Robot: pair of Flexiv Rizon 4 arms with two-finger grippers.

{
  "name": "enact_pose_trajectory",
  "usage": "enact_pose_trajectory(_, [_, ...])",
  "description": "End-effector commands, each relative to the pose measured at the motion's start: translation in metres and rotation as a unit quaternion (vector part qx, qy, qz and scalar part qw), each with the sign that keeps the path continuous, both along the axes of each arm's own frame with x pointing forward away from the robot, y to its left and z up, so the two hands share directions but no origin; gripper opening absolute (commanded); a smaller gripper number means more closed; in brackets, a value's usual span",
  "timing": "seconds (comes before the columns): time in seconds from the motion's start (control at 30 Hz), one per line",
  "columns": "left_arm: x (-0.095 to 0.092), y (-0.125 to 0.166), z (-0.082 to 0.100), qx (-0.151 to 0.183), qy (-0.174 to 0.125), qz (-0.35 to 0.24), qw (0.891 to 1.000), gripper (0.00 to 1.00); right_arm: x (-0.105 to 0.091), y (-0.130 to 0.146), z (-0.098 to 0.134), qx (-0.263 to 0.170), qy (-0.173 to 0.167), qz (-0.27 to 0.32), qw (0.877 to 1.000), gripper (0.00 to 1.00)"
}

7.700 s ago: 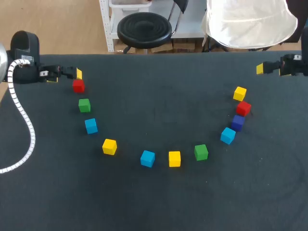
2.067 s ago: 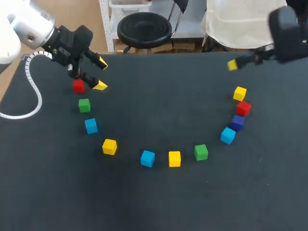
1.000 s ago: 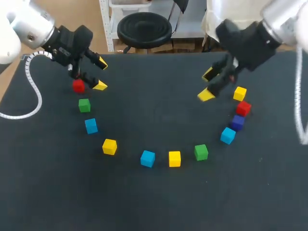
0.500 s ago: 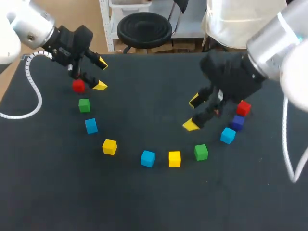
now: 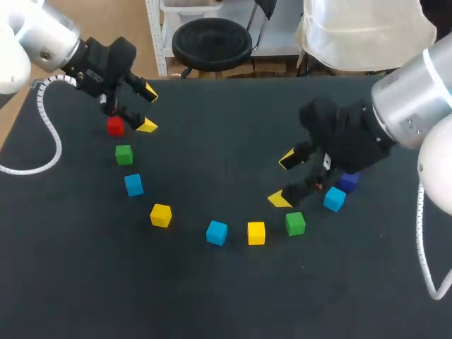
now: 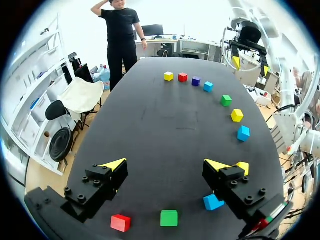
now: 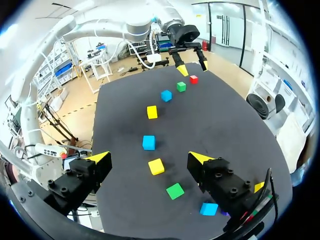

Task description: Place the blue cubes, place green cubes on the blue cubes, place the yellow cubes on the green cubes, then place the red cubes on the yellow cubes, and place purple cube on the red cubes.

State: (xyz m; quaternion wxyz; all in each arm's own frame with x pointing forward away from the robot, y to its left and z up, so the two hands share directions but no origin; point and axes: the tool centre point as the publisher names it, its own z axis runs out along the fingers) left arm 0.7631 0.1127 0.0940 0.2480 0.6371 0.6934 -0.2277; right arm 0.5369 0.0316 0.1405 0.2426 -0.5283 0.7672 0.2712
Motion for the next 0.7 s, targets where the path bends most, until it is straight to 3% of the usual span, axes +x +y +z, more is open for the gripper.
enact_pose_trajectory(0.03, [-0.001, 0.0, 0.0, 0.0, -0.001, 0.001, 1.0, 1.0, 0.0, 0.0, 0.0, 0.0, 0.0, 0.0, 1.0, 1.0])
enact_pose_trajectory(0.27, [-0.001, 0.0, 0.0, 0.0, -0.001, 0.001, 1.0, 1.0, 0.0, 0.0, 0.0, 0.0, 0.0, 0.0, 1.0, 1.0])
enact_pose_trajectory(0.5, [-0.001, 0.0, 0.0, 0.0, -0.001, 0.001, 1.0, 1.0, -0.051, 0.03, 0.013, -0.023, -0.055, 0.029, 0.998, 1.0])
enact_pose_trajectory(0.57, [-0.001, 0.0, 0.0, 0.0, -0.001, 0.001, 1.0, 1.0, -0.063, 0.038, 0.012, -0.04, -0.062, 0.032, 0.997, 1.0])
enact_pose_trajectory(0.7, [-0.001, 0.0, 0.0, 0.0, -0.001, 0.001, 1.0, 1.0, -0.086, 0.049, 0.002, -0.032, -0.063, 0.033, 0.997, 1.0])
